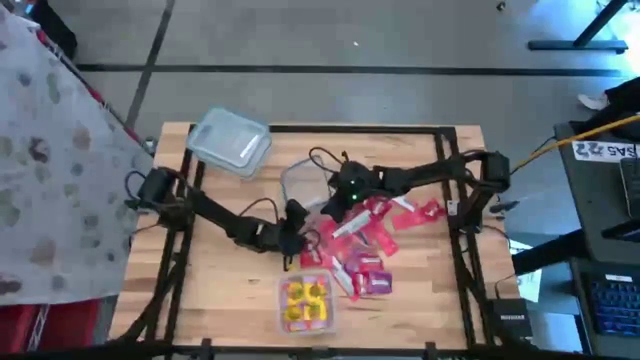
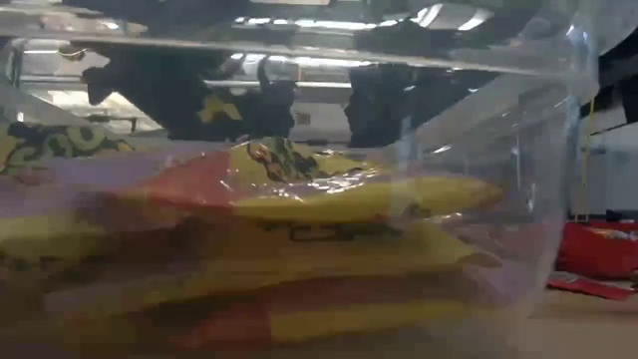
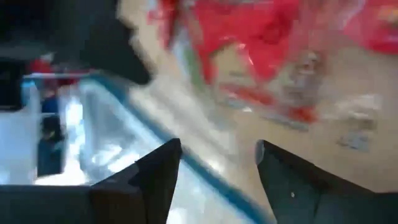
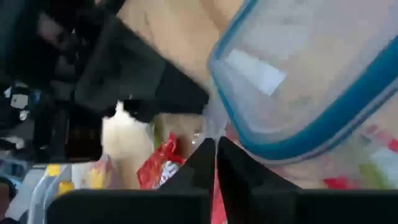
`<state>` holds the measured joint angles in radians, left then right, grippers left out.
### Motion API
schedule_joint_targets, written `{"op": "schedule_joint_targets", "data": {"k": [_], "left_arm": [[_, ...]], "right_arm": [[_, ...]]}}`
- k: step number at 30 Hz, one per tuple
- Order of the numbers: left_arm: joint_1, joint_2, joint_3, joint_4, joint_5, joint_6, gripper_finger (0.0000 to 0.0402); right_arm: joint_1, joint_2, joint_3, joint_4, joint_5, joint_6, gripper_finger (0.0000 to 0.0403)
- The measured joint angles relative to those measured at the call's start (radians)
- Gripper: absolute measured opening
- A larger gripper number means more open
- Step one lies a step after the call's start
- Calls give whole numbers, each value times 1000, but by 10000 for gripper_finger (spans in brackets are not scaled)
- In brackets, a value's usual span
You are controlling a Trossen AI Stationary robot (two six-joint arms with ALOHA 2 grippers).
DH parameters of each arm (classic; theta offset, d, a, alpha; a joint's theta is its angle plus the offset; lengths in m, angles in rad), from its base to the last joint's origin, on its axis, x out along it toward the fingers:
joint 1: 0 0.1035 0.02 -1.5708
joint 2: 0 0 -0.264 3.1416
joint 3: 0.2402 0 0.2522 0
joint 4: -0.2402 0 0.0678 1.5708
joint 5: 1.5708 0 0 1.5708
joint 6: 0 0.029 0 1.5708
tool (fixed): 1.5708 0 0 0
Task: Sort candy
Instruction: Close the square transparent bin
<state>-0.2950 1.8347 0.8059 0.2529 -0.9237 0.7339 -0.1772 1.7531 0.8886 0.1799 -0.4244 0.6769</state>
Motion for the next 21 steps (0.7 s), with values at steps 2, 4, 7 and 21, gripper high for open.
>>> {"op": "schedule_joint_targets", "data": {"k": [2,4,7,21], "left_arm": [[-9,0,0,10,-43,-43,198],[-12,0,0,14,-79,-66,198],[-11,0,0,13,-94,-104,198],[-11,-2,1,-107,-14,-448,60]], "right_arm": [[0,0,0,0,-6,0,0],[0,0,0,1,-19,1,0],[1,0,0,1,-51,5,0],[21,1,-1,-13,-70,-82,2]]}}
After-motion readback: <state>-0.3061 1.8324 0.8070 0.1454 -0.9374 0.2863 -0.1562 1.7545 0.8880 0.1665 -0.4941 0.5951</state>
